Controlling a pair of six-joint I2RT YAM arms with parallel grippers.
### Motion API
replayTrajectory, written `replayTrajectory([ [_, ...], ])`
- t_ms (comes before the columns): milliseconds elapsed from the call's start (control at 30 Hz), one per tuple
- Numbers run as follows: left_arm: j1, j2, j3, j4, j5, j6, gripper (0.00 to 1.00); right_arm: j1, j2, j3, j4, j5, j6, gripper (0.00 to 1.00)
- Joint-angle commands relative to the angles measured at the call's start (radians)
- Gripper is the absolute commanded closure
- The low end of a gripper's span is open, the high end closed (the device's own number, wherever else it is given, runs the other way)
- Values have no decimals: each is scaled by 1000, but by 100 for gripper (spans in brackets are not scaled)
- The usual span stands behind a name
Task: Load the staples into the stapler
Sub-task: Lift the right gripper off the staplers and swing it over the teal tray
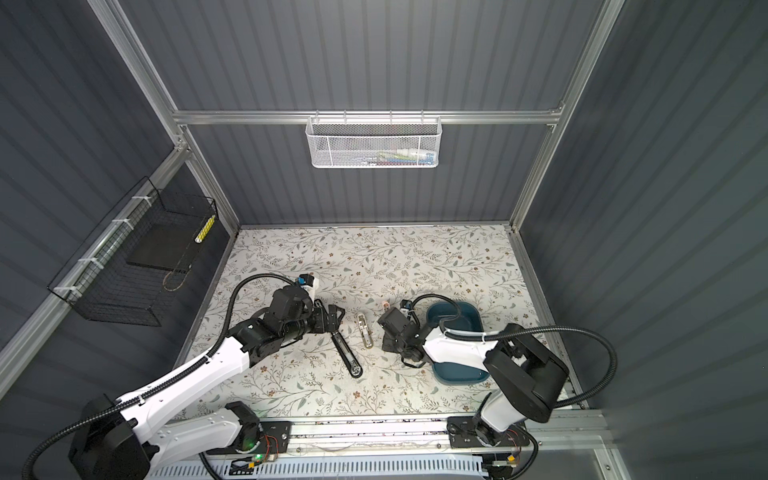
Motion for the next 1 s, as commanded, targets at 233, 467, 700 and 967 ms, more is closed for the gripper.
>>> replayTrajectory([
  [233, -24, -15, -7, 112, 105, -45, 1, -9, -183, -4, -63, 64, -55, 88],
  [467, -24, -76, -9, 65, 41, -46, 1, -9, -18, 111, -175, 66, -150, 74],
  [700, -24, -78, -2, 27, 26, -42, 1, -10, 112, 170, -165, 24, -178, 81],
  [967, -24, -93, -2, 11, 11, -41, 1, -10, 171, 179, -165, 23, -173, 85],
])
